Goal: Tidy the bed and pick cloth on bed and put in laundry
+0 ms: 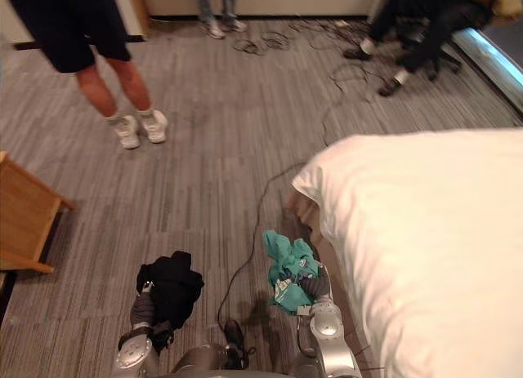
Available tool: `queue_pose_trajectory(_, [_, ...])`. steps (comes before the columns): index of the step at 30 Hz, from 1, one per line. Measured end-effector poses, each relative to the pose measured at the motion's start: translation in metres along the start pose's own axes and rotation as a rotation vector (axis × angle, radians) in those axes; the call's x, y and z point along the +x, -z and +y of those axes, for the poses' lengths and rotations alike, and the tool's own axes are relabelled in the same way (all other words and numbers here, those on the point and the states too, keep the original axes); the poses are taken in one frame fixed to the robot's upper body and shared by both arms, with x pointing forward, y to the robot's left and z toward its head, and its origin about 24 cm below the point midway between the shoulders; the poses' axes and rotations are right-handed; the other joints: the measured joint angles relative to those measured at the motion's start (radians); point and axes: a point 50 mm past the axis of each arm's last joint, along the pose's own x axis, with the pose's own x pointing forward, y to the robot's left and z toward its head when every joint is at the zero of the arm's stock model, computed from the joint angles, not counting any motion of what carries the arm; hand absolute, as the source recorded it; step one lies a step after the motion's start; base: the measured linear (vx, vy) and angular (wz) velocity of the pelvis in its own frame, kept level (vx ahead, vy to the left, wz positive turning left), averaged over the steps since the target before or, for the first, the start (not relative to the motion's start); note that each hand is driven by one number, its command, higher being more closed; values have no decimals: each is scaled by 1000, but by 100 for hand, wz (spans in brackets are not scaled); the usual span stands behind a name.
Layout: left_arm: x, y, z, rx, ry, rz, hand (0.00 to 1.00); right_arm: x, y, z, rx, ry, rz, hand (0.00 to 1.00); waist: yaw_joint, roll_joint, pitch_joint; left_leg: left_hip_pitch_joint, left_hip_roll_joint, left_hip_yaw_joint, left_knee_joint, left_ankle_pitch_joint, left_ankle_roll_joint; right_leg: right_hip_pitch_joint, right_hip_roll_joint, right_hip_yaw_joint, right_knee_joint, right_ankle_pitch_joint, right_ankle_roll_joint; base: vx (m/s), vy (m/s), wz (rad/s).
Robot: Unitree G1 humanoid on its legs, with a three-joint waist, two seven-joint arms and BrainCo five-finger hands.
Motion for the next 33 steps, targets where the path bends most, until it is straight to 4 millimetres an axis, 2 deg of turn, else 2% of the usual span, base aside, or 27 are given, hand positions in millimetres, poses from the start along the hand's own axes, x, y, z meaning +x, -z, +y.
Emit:
queue_pose_trajectory(1, [0, 4, -4, 10, 16, 18, 100, -2, 4, -3, 13, 16, 15, 100, -19, 1, 0, 13, -7, -46, -9, 4, -6, -40, 64, 130, -84, 6, 10, 225, -133, 135])
queue_pose_trajectory(2, [-1, 8, -9, 29, 42, 32, 100, -6, 10, -7, 28, 41, 38, 100, -34, 0, 2, 28, -18, -88, -19, 11, -22, -55, 111, 242, -215, 47, 45, 199, -142, 128])
queue_pose_trajectory(3, [-1, 9, -12, 35, 53, 35, 100, -8, 12, -8, 40, 51, 46, 100, -34, -5, 3, 37, -28, -104, -18, 11, -27, -52, 109, 267, -277, 99, 34, 202, -165, 114])
queue_pose_trajectory(4, [-1, 10, -16, 42, 70, 40, 100, -11, 20, -11, 48, 65, 74, 100, -34, -23, 10, 62, -50, -130, -18, 5, -36, -30, 88, 274, -324, 238, 29, 168, -153, 74])
queue_pose_trajectory(5, [0, 11, -18, 45, 76, 44, 100, -13, 23, -12, 50, 71, 89, 100, -34, -24, 16, 77, -56, -142, -21, 2, -43, -12, 80, 259, -332, 274, 21, 234, -161, 71])
queue_pose_trajectory(6, [-1, 13, -25, 25, 84, 56, 100, -14, 28, -14, 50, 81, 113, 100, -27, -7, 16, 88, -39, -135, -36, -5, -82, 20, 86, 230, -367, 284, 12, 231, -118, 43])
queue_pose_trajectory(7, [-2, 12, -30, 11, 93, 54, 100, -14, 30, -16, 60, 94, 122, 100, -21, 14, 12, 96, -18, -121, -45, -9, -87, 42, 104, 217, -422, 302, 1, 205, -91, 21])
queue_pose_trajectory(8, [-2, 12, -31, 12, 98, 55, 100, -14, 29, -15, 66, 93, 121, 100, -18, 14, 12, 99, -12, -112, -52, -9, -87, 47, 110, 216, -434, 307, -5, 119, -55, 4])
queue_pose_trajectory(9, [-14, 34, -36, 72, 167, 126, 100, -36, 59, -13, 79, 79, 233, 100, -12, 13, -71, 179, 5, -103, -144, 4, -119, 170, 138, 200, -592, 345, -3, 28, -20, -3])
queue_pose_trajectory(17, [-9, 32, -32, 75, 149, 127, 100, -36, 61, -20, 77, 102, 240, 100, -11, 12, -72, 183, 8, -94, -144, 2, -122, 172, 141, 204, -593, 344, -4, 0, 0, -2])
queue_pose_trajectory(20, [-1, 33, -25, 76, 115, 142, 100, -36, 68, -28, 83, 133, 273, 100, -12, 11, -72, 196, 14, -89, -144, -7, -134, 185, 146, 202, -594, 340, -10, 0, 0, -3])
queue_pose_trajectory(21, [2, 31, -19, 69, 89, 141, 100, -34, 71, -32, 88, 150, 288, 100, -11, 11, -71, 202, 20, -87, -132, -29, -140, 196, 152, 199, -593, 331, -16, 11, -32, 7])
queue_pose_trajectory(22, [5, 28, -14, 64, 70, 134, 100, -35, 73, -35, 87, 159, 304, 100, -16, 7, -66, 181, 34, -76, -71, -72, -154, 206, 157, 188, -586, 304, -26, 11, -67, 10])
queue_pose_trajectory(24, [7, 26, -13, 36, 47, 132, 100, -35, 77, -44, 59, 172, 322, 100, -11, 38, -47, 131, 105, -28, 106, -174, -207, 192, 187, 131, -447, 234, -38, 87, -153, 1])
queue_pose_trajectory(25, [11, 22, -4, 33, 18, 118, 100, -35, 77, -48, 55, 183, 319, 100, 6, 22, -33, 56, 147, 1, 335, -208, -221, 216, 189, 124, -386, 122, -87, 134, -190, 11])
queue_pose_trajectory(26, [16, 21, -3, 37, 12, 122, 100, -32, 75, -53, 46, 196, 314, 100, 4, 28, -15, -6, 191, 14, 490, -211, -221, 231, 197, 106, -388, 107, -93, 35, -167, 29])
queue_pose_trajectory(27, [17, 20, -5, 29, 9, 127, 100, -27, 72, -61, 25, 210, 304, 100, 11, 30, 6, -123, 241, 37, 677, -212, -216, 244, 187, 100, -395, 96, -106, 26, -114, 27])
queue_pose_trajectory(28, [15, 22, -7, 22, 12, 135, 100, -21, 65, -67, 14, 222, 278, 100, 12, 31, 13, -172, 253, 60, 695, -226, -200, 256, 178, 101, -407, 95, -106, 57, -69, 11])
queue_pose_trajectory(29, [14, 24, -8, 20, 14, 139, 100, -18, 61, -70, 11, 227, 265, 100, 11, 38, 20, -189, 256, 73, 684, -226, -200, 260, 173, 102, -415, 95, -106, 190, -13, -10])
queue_pose_trajectory(30, [11, 27, -10, 11, 17, 152, 100, -10, 52, -73, 4, 231, 236, 100, 12, 51, 29, -223, 261, 118, 600, -221, -204, 263, 162, 114, -433, 94, -104, 254, 37, -20])
queue_pose_trajectory(31, [9, 30, -8, 11, 13, 160, 100, -3, 44, -71, 6, 222, 212, 100, 11, 54, 32, -239, 247, 182, 429, -198, -230, 267, 140, 127, -444, 86, -91, 365, 74, -21])
queue_pose_trajectory(32, [9, 31, -7, 11, 10, 162, 100, -1, 41, -71, 7, 220, 206, 100, 12, 54, 32, -240, 237, 208, 350, -175, -234, 270, 132, 130, -450, 81, -85, 464, 114, -25])
queue_pose_trajectory(33, [9, 30, -6, 15, 7, 157, 100, 4, 35, -72, 3, 218, 186, 100, 22, 56, 34, -244, 225, 268, 181, -108, -240, 277, 120, 147, -465, 69, -68, 542, 168, -35])
